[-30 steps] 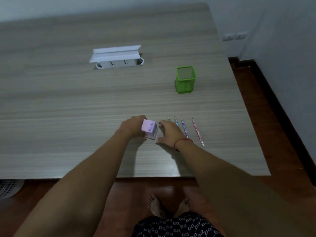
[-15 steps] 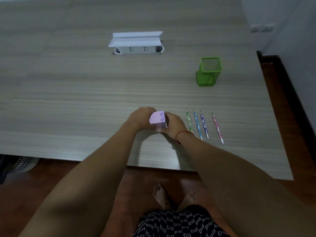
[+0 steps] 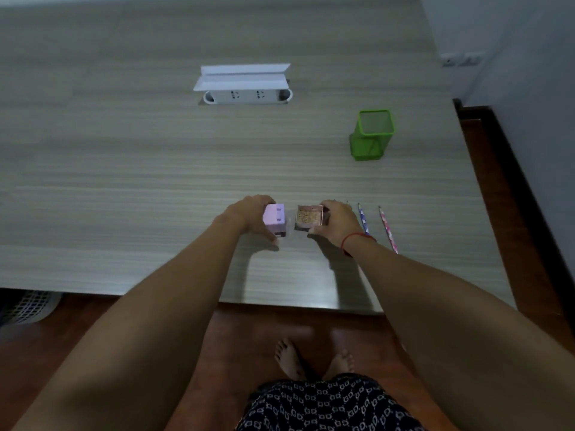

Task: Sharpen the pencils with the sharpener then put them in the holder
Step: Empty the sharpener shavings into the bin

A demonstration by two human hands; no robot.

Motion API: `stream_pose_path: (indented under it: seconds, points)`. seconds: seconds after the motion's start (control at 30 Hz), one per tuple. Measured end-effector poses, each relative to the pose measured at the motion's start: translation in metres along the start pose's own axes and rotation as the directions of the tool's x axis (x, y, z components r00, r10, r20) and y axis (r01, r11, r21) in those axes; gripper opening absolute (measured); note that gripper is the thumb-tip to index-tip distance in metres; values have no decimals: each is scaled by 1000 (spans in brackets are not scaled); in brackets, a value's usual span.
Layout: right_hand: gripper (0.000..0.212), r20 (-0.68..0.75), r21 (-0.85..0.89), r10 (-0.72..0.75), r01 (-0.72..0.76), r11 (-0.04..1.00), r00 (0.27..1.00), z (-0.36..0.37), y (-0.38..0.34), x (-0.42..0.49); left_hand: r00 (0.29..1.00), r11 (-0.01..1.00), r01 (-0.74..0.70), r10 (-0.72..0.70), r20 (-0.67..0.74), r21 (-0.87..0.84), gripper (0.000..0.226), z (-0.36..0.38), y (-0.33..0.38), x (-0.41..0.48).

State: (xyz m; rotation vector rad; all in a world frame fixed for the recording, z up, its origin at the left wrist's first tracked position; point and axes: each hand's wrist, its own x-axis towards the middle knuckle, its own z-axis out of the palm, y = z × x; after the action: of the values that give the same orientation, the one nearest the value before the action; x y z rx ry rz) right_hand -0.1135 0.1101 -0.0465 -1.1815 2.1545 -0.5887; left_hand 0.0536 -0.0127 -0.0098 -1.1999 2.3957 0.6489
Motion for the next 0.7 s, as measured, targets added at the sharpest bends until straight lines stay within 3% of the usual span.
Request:
stream_pose_path:
  seconds: [0.1,0.17,0.27,0.43,0.57,0.7]
  points:
    - [47,-22,27,6,-5,1000,1000,-11,-5,1,998,999,32,-31,49,-22,122,-8,8,-3]
    - [45,-15,24,-6,6,1000,1000,-21,-10,0,999,1000,13,-12,38,-24,124,-19,14,-7]
    - [42,-52,31,-32,34,999,998,-38,-21,1,998,996,-56,54,-38,-69,106,-39,27,-12]
    - [37,-122,30,-60,64,997,991,-61,-40,5,966,968,-186,149,-211,-167,59,-56,54,-8]
    - [42,-173,37,-45,52,998,984,-76,-46,1,945,912,-262,176,-275,-315,44,-62,74,-8]
    - [44,-205,68,5,9,998,979,-93,-42,-8,939,866,-321,240,-245,-383,45,-65,95,-6]
